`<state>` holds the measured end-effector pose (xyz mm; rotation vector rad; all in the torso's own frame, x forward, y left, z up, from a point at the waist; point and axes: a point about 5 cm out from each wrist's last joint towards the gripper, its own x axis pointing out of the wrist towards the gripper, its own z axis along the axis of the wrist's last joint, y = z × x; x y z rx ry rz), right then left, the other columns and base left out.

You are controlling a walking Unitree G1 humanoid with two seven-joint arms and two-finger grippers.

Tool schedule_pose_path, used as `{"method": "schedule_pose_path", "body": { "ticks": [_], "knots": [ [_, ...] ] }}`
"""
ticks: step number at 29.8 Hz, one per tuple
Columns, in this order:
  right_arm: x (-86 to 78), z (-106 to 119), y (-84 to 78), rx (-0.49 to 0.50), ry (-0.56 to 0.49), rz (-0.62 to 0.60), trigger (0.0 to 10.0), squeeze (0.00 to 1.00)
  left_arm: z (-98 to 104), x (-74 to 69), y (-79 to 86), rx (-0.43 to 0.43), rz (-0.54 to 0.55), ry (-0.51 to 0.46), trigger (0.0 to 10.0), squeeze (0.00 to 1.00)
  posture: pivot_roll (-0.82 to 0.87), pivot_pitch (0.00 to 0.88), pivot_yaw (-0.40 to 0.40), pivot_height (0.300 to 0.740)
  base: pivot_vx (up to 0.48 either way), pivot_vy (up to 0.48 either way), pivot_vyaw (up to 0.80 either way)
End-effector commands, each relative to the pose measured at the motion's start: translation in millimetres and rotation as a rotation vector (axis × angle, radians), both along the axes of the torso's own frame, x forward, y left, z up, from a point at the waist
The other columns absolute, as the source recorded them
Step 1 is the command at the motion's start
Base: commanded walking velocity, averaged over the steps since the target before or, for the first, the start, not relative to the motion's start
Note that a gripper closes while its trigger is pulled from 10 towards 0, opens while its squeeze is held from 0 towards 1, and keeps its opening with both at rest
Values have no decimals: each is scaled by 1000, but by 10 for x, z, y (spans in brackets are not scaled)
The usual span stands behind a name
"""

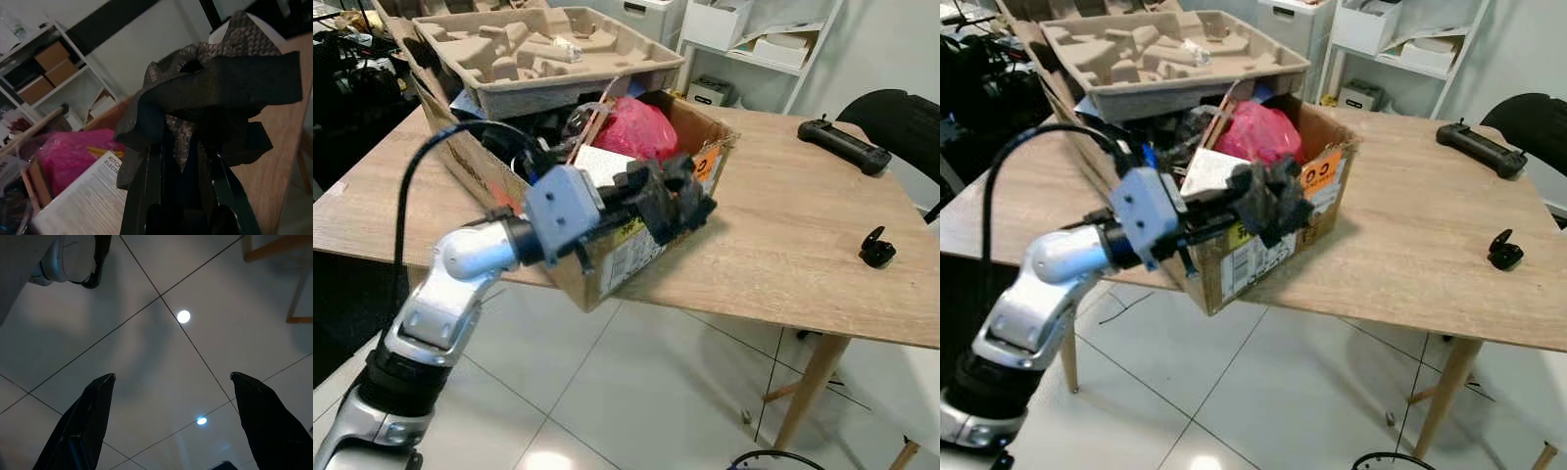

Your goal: Picking trash to rubbish bin

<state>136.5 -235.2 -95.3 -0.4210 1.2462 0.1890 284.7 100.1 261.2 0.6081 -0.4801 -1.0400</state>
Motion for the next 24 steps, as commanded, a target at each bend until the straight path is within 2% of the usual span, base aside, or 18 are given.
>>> {"method": "schedule_pose_path", "body": {
  "ticks": [1, 3, 4, 5, 10, 13, 17, 20, 22, 24],
  "knots": [
    [-74, -25, -3, -2, 20, -14, 10000, 0, -36, 11, -51, 16, -3, 3, 10000, 0, 46, 115, -34, 740, 0, 0, 0],
    [-73, -25, -2, -2, 19, -14, 10000, 0, -26, 21, -75, 9, 2, -6, 10000, 0, 45, 116, -33, 740, 0, 0, 0],
    [-78, -26, -5, -2, 18, -14, 10000, 0, 45, 70, -88, -39, 45, -38, 10000, 0, 45, 116, -33, 740, 0, 0, 0],
    [-78, -26, -5, -2, 18, -14, 10000, 0, 45, 70, -88, -39, 45, -38, 10000, 0, 45, 116, -33, 740, 0, 0, 0],
    [-90, -29, -9, -5, 17, -11, 10000, 0, 267, 203, -77, -210, 181, -101, 10000, 0, 46, 117, -31, 740, 0, 0, 0],
    [-89, -30, -2, -3, 16, -10, 10000, 0, 300, 245, -50, -231, 229, -115, 10000, 0, 46, 117, -28, 740, 0, 0, 0],
    [-87, -32, 9, -2, 14, -8, 10000, 0, 272, 264, -54, -207, 243, -117, 10000, 0, 46, 117, -28, 740, 0, 0, 0],
    [-75, -33, 28, 1, 10, -7, 10000, 0, 95, 259, -150, -81, 219, -112, 10000, 0, 46, 118, -26, 740, 0, 0, 0],
    [-72, -33, 30, 2, 9, -7, 10000, 0, 74, 260, -163, -64, 218, -114, 10000, 0, 46, 118, -26, 740, 0, 0, 0],
    [-61, -30, 36, 2, 5, -6, 10000, 0, -35, 308, -168, 26, 265, -137, 10000, 0, 44, 119, -25, 740, 0, 0, 0]
  ]
}}
